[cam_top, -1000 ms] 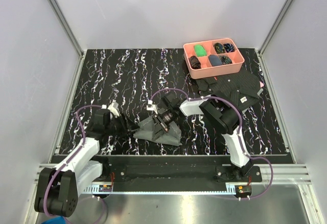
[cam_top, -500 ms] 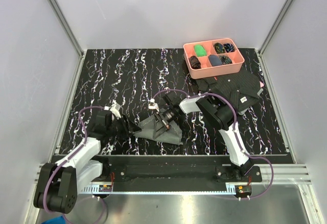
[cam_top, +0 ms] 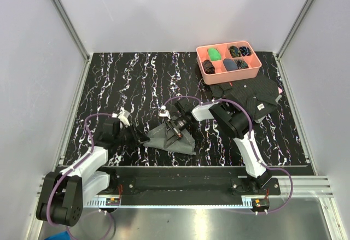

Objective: Fold the napkin, place the utensils inside, and roll it up
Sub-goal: Roll the napkin with the utensil

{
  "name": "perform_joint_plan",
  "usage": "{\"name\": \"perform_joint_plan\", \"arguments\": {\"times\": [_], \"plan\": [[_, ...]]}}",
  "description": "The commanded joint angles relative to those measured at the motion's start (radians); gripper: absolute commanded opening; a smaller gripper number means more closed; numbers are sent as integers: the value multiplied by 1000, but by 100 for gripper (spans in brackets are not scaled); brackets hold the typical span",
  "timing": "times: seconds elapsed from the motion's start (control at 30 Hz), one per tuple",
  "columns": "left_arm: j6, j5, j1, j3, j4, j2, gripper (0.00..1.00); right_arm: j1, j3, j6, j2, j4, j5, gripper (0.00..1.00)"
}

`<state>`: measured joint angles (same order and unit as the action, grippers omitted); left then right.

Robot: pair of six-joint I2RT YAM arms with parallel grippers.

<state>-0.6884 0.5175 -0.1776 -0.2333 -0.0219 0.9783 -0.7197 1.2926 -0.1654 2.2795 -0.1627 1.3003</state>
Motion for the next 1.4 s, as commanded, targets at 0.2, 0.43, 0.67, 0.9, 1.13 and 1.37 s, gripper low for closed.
{"name": "perform_joint_plan", "arguments": {"times": [0.2, 0.43, 0.67, 0.9, 1.13, 1.37], "plan": [[-14, 24, -3, -15, 30, 42, 0, 13, 5, 0, -12, -17, -199, 52], [-19, 9, -3, -47, 4, 135, 0, 13, -4, -2, -184, -41, -378, 71], [-17, 16, -3, -81, -1, 220, 0, -3, -70, 61, -373, -28, -640, 77], [-10, 15, -2, -119, -24, 272, 0, -225, -168, 263, -584, -29, -1028, 78], [1, 21, -2, -144, -33, 310, 0, -366, -216, 352, -623, 2, -1283, 71], [6, 27, -2, -155, -46, 309, 0, -380, -210, 357, -548, -4, -1296, 64]]}}
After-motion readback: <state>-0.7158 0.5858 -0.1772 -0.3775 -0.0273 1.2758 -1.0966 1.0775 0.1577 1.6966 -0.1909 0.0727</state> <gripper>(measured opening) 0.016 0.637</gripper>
